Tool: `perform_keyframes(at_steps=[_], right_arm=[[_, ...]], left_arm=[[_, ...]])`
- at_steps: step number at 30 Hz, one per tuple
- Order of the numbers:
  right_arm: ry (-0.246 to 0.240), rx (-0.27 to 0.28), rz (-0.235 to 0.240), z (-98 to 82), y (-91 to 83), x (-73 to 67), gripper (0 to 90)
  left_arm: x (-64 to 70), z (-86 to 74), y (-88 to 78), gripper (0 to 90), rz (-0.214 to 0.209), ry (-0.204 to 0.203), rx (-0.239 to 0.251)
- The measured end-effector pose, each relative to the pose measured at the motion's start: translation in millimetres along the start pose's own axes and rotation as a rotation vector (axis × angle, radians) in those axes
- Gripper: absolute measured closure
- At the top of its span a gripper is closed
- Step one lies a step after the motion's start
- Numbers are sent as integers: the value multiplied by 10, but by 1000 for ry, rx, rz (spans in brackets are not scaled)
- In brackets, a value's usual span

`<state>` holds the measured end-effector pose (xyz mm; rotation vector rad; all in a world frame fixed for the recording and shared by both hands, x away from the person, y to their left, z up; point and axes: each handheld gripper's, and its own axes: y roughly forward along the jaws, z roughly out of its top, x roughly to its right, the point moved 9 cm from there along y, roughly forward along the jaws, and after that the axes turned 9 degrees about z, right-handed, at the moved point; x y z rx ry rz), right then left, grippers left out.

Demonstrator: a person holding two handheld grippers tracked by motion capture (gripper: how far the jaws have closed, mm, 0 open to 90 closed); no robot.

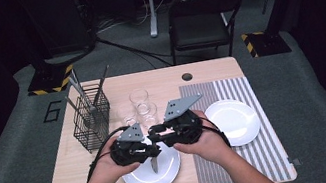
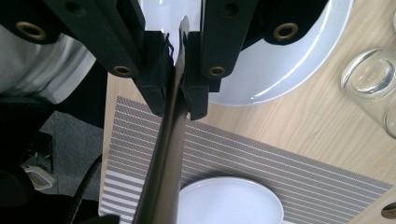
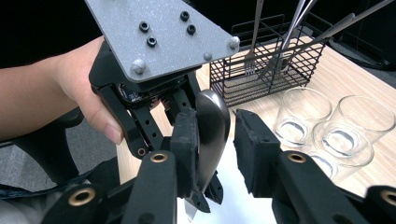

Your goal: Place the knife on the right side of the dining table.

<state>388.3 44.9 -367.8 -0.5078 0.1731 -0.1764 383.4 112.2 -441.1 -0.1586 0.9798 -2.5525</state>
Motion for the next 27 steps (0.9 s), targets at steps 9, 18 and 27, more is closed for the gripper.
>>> perform_keyframes(at_steps=[9, 18, 27], right_arm=[[-2, -6, 8, 33, -1, -6, 718], [-6, 2, 6, 84, -8, -24, 718], [-7, -6, 21, 81, -3, -47, 758]], left_arm=[[10, 6, 4, 823, -4, 0, 5], [3, -2, 8, 822, 0, 10, 0], [20, 0, 8, 822, -6, 18, -1]])
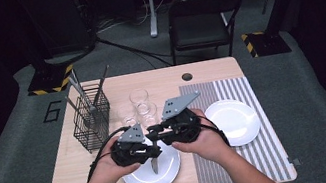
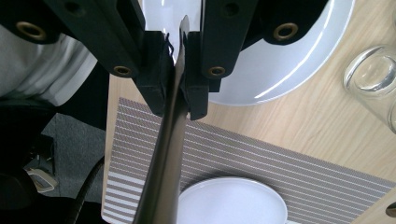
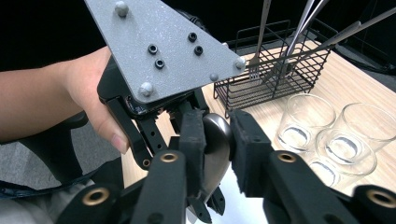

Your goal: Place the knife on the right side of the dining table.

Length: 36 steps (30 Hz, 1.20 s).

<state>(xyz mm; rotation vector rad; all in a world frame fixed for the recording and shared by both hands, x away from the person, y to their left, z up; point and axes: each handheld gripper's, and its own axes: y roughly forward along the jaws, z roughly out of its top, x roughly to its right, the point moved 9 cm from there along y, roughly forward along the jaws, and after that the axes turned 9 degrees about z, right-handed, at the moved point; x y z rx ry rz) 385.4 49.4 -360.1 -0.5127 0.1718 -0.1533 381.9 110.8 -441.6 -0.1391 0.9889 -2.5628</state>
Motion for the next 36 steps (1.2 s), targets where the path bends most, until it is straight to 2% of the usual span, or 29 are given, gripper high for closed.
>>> perform_keyframes(at_steps=[3, 5, 13, 20, 25, 36], right_arm=[[-2, -1, -2, 0, -5, 3, 767], [-1, -2, -4, 2, -11, 11, 770], [-1, -26, -4, -8, -56, 43, 789], [19, -34, 6, -18, -81, 54, 807], [35, -46, 10, -27, -93, 60, 826], [43, -63, -6, -15, -97, 51, 837]], left_arm=[[-2, 4, 0, 823, 0, -8, 7], [-11, -4, -10, 823, -6, 3, 0], [-38, -4, -25, 819, 8, -3, 11], [-59, -4, -37, 810, 18, -15, 20], [-108, -17, -52, 794, 42, -8, 22], [-114, -13, -52, 785, 43, -12, 32]])
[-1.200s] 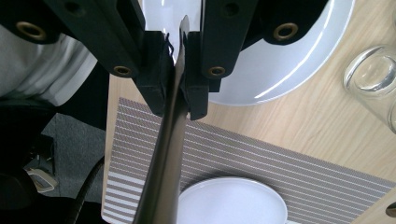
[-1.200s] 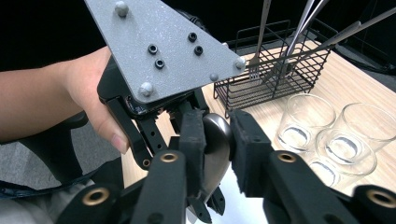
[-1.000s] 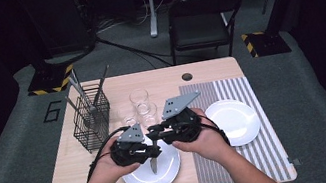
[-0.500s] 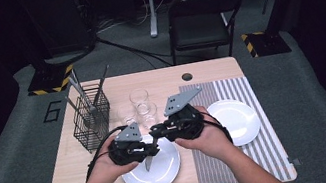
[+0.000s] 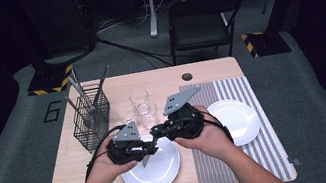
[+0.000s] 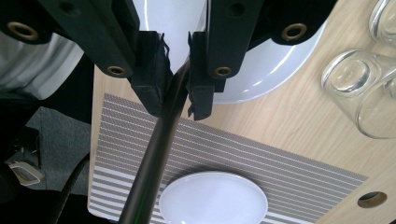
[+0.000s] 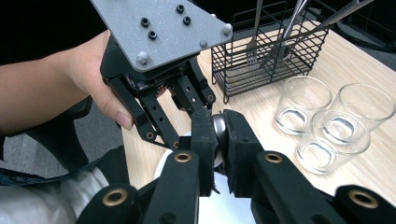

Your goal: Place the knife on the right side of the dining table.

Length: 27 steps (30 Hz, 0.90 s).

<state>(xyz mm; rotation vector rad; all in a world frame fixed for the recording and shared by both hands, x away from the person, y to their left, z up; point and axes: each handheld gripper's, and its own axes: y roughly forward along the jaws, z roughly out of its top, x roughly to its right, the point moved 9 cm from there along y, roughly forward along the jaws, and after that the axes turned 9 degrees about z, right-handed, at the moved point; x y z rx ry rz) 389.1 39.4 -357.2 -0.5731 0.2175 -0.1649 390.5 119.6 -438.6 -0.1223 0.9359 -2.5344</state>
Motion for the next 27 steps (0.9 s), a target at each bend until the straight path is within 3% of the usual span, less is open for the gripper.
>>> perform_keyframes(at_steps=[19, 27], right_arm=[[8, 1, -3, 26, -14, 11, 839], [10, 0, -16, 62, -43, 20, 839]], left_arm=[[-12, 14, -1, 773, 5, -25, 29], [-57, -25, 37, 691, 22, -32, 28]])
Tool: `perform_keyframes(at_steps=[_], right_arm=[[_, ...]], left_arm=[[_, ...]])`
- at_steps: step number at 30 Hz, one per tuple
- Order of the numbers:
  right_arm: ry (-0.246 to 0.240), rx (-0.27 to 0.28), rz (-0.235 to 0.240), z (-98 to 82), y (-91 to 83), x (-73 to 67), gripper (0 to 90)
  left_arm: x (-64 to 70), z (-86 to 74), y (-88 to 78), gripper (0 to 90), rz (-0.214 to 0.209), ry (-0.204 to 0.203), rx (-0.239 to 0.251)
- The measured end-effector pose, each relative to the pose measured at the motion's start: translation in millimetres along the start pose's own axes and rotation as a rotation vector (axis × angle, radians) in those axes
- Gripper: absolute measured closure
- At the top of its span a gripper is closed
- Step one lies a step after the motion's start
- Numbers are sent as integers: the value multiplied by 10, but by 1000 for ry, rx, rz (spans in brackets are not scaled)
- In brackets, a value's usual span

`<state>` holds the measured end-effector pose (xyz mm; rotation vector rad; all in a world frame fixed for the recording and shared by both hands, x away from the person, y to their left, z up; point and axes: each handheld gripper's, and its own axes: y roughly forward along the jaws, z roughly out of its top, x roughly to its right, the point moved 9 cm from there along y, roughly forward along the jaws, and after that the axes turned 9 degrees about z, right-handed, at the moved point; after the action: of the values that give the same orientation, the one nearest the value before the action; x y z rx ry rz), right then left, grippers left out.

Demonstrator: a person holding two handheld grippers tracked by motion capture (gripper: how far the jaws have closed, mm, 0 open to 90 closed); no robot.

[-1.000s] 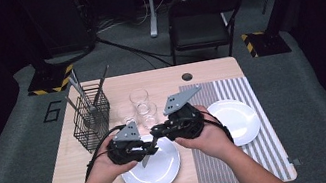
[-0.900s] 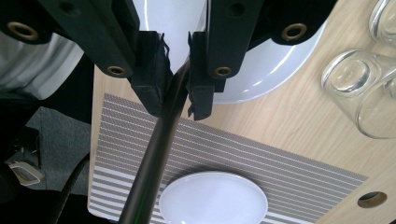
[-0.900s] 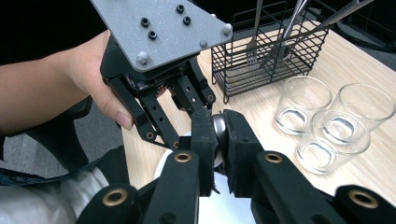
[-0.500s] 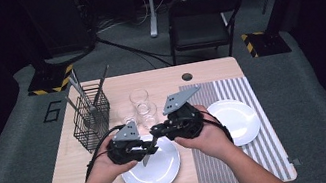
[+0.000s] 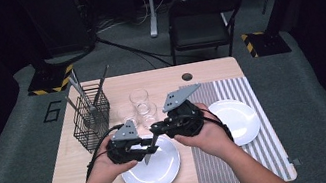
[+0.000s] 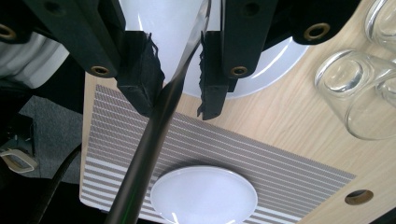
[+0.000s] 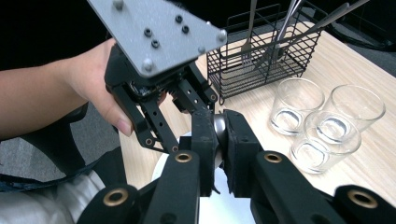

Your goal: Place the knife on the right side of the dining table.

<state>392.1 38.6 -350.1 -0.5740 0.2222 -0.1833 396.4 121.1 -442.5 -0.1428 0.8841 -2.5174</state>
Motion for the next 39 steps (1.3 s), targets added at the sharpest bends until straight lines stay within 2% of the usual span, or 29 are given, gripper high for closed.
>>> perform_keyframes(at_steps=[6, 14, 23, 31, 39], right_arm=[[7, 16, -6, 33, -61, 24, 839], [8, 26, -5, 57, -117, 36, 839], [59, 39, 2, 42, -194, 84, 839], [88, 41, 36, -28, -240, 174, 839], [165, 68, 55, -129, -268, 264, 839]], left_arm=[[5, -43, 67, 692, -6, -3, -11], [-25, -123, 156, 713, 10, -12, -25], [-32, -104, 155, 738, 8, -20, 3], [-47, -116, 162, 741, 12, -22, -3], [-62, -129, 198, 729, 26, -25, -9]])
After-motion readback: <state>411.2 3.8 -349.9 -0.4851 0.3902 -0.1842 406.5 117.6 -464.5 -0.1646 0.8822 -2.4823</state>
